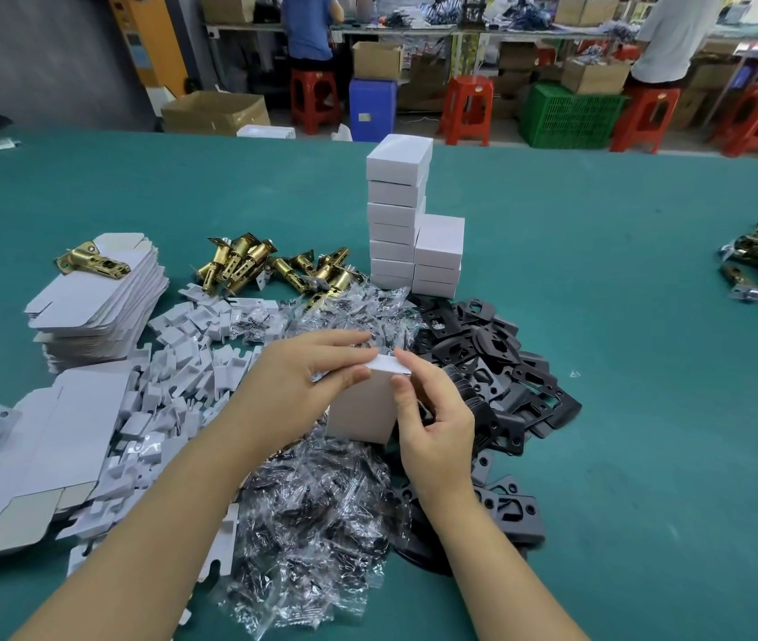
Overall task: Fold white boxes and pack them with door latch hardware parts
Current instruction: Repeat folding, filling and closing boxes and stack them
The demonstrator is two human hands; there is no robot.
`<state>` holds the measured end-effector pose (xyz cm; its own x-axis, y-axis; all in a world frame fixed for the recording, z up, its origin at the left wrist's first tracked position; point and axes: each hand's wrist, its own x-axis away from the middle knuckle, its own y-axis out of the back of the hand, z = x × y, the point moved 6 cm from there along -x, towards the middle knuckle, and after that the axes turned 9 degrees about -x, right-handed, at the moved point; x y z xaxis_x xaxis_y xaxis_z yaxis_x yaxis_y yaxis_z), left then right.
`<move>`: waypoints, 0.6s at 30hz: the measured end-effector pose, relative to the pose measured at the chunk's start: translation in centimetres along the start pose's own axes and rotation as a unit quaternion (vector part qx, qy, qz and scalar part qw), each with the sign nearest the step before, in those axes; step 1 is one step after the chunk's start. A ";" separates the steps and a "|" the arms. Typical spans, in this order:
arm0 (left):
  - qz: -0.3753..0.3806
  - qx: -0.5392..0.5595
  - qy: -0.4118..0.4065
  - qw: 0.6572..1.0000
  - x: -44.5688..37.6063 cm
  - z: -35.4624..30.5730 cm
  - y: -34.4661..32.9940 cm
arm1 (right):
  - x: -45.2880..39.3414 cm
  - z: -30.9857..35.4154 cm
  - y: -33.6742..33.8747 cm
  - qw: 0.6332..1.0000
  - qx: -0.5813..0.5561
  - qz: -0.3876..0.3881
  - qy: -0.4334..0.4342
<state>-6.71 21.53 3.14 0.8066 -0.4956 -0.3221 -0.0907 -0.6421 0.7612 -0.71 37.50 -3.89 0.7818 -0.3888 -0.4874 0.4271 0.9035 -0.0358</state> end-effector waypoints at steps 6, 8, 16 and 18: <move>0.012 0.012 0.002 1.000 -0.2 -0.5 0.5 | -0.1 0.4 0.1 1.000 -0.004 -0.008 0.003; 0.010 0.005 -0.002 1.000 -0.2 -0.8 0.5 | -0.1 0.5 0.1 1.000 -0.007 -0.010 0.004; 0.013 0.009 0.004 1.000 -0.1 -1.1 0.7 | -0.1 0.8 0.0 1.000 -0.017 -0.009 -0.003; 0.014 0.008 -0.002 1.000 -0.1 -1.2 0.7 | -0.1 0.9 -0.1 1.000 -0.015 -0.005 -0.001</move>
<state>-6.17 21.81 4.32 0.8012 -0.5159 -0.3033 -0.1226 -0.6376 0.7606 -0.39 37.31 -3.07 0.7785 -0.3991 -0.4845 0.4213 0.9044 -0.0679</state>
